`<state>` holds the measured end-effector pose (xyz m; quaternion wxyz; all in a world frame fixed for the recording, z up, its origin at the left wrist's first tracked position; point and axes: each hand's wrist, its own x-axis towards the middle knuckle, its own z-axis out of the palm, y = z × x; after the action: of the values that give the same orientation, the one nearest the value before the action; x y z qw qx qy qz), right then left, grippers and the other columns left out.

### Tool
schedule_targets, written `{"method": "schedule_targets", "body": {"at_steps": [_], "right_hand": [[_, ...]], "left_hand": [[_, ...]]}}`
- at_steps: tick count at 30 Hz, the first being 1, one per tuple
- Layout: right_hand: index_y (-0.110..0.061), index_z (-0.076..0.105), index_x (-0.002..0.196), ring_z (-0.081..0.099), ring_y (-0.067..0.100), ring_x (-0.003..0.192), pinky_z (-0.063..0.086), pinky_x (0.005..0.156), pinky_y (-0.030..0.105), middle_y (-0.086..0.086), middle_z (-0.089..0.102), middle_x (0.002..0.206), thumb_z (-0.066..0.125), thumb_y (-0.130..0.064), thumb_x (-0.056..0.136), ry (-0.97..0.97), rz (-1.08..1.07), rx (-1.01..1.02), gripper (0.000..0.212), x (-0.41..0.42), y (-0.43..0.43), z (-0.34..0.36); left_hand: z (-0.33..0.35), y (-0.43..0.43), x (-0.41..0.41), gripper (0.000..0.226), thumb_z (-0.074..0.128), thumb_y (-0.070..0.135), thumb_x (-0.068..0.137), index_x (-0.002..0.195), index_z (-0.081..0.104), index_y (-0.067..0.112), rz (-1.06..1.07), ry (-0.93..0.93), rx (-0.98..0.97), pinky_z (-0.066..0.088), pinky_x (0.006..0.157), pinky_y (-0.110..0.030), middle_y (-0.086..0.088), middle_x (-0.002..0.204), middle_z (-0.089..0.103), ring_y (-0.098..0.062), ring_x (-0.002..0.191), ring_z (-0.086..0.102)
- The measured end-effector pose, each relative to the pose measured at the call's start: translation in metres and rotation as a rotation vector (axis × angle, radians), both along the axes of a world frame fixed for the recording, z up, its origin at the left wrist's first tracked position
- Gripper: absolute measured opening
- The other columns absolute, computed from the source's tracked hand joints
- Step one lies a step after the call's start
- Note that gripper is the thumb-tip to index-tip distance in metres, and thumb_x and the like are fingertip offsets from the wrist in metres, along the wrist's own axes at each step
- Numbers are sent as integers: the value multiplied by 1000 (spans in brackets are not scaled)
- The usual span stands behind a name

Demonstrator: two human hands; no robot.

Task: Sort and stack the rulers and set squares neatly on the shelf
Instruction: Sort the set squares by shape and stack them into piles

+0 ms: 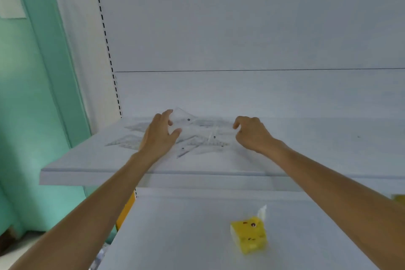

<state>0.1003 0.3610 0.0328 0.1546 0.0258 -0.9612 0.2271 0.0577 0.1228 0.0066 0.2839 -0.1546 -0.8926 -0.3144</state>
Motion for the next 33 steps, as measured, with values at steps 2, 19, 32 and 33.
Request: {"method": "schedule_targets", "body": {"at_steps": [2, 19, 32, 33], "right_hand": [[-2, 50, 111, 49, 22, 75, 39, 57, 27, 16, 53, 106, 36, -2, 86, -12, -30, -39, 28, 2, 32, 2], [-17, 56, 125, 56, 24, 105, 40, 82, 30, 6, 62, 113, 51, -45, 90, 88, -167, 43, 45, 68, 376, -12], [-8, 57, 121, 53, 27, 107, 41, 87, 36, 11, 56, 110, 49, -36, 93, 92, -156, 69, 41, 70, 461, -23], [-8, 55, 124, 52, 27, 109, 41, 89, 35, 11, 56, 113, 50, -36, 93, 84, -147, 64, 42, 69, 461, -24]], "left_hand": [[3, 33, 0, 56, 61, 25, 86, 136, 38, 16, -32, 9, 8, 42, 76, -30, -3, 107, 49, -13, 66, 47], [7, 369, 34, 50, 68, 37, 79, 123, 51, 19, -292, -56, 25, 42, 84, -27, 6, 103, 56, -11, 89, 54], [7, 425, 53, 56, 66, 47, 78, 122, 51, 17, -60, -75, -77, 37, 83, -31, -1, 113, 60, -23, 105, 50], [9, 427, 52, 58, 66, 46, 78, 126, 47, 18, -68, -82, -68, 37, 82, -31, 0, 112, 59, -22, 105, 50]]}}
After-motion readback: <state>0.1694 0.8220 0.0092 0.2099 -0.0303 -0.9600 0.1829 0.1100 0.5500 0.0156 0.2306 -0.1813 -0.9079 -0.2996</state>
